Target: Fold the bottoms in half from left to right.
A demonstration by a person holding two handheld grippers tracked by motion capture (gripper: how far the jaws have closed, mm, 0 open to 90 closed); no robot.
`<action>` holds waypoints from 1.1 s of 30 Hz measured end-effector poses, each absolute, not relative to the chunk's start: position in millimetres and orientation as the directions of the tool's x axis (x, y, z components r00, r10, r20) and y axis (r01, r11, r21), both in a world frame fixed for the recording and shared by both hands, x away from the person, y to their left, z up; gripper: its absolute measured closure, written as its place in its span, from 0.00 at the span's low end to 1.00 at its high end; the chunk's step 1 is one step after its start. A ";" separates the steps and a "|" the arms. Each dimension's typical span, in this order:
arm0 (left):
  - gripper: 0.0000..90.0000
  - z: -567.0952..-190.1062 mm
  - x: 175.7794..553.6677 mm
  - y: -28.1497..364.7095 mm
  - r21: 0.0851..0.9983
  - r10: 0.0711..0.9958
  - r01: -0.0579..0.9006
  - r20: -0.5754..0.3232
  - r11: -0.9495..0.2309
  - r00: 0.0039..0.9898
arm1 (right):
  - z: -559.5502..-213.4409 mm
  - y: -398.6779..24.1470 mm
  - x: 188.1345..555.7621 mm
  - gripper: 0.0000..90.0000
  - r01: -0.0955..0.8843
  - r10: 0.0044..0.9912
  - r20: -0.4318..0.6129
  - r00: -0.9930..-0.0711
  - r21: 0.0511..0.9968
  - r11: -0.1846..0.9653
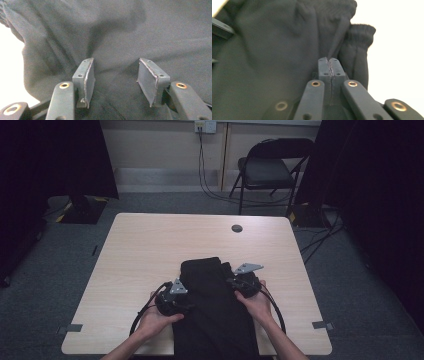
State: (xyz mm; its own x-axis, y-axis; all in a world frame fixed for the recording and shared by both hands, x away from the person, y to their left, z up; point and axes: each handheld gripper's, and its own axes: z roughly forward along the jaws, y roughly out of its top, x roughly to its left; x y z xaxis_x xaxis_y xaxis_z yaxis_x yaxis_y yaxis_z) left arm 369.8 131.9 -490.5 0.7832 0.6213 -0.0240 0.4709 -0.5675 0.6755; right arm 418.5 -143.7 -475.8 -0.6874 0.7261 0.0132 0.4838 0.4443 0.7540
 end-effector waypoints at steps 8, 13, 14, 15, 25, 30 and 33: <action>0.50 -492.2 368.3 132.8 0.688 0.621 0.465 -0.026 -0.558 0.783 | -463.3 -158.7 387.7 1.00 0.443 0.709 -0.078 -0.700 0.732 0.518; 0.49 -490.6 365.6 128.1 0.678 0.589 0.451 -0.033 -0.581 0.808 | -486.8 -166.6 390.9 0.98 0.485 0.710 -0.084 -0.700 0.675 0.557; 0.49 -490.6 365.6 128.1 0.678 0.589 0.451 -0.033 -0.581 0.808 | -486.8 -166.6 390.9 0.98 0.485 0.710 -0.084 -0.700 0.675 0.557; 0.49 -487.9 368.3 131.4 0.669 0.580 0.454 -0.042 -0.589 0.814 | -482.2 -166.2 391.4 0.86 0.474 0.714 -0.081 -0.695 0.696 0.540; 0.53 -458.5 408.6 153.4 0.753 0.685 0.491 -0.074 -0.439 0.725 | -456.9 -155.9 426.8 0.47 0.433 0.732 -0.056 -0.679 0.775 0.460; 0.44 -467.3 439.7 153.1 0.744 0.730 0.550 -0.124 -0.379 0.672 | -466.1 -148.6 452.2 0.36 0.466 0.751 -0.025 -0.660 0.770 0.436; 0.38 -479.7 449.8 153.3 0.726 0.750 0.591 -0.161 -0.350 0.642 | -477.8 -149.0 460.2 0.32 0.490 0.763 -0.022 -0.646 0.754 0.437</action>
